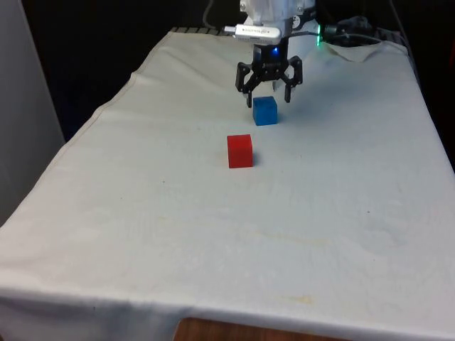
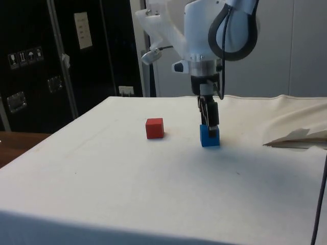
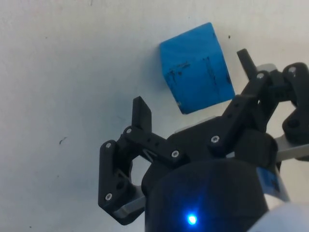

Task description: Stack the two cubes.

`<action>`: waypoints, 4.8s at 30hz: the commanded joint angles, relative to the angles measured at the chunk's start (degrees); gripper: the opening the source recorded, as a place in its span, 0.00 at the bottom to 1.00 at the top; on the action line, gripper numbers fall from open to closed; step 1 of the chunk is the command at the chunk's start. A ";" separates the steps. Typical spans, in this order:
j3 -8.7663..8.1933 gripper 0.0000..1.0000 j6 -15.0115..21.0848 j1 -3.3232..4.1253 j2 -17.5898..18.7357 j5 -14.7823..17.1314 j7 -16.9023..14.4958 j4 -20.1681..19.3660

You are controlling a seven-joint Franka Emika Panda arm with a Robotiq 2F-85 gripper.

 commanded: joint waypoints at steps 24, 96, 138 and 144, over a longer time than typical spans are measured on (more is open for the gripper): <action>-0.06 1.00 7.16 -0.17 3.21 0.46 0.11 -1.55; -0.74 0.00 5.04 -0.34 0.11 -0.17 1.15 -0.34; -0.69 0.00 -15.24 -0.52 -8.42 0.17 0.86 9.22; -0.63 0.00 -15.07 -0.40 -7.62 0.52 0.86 10.60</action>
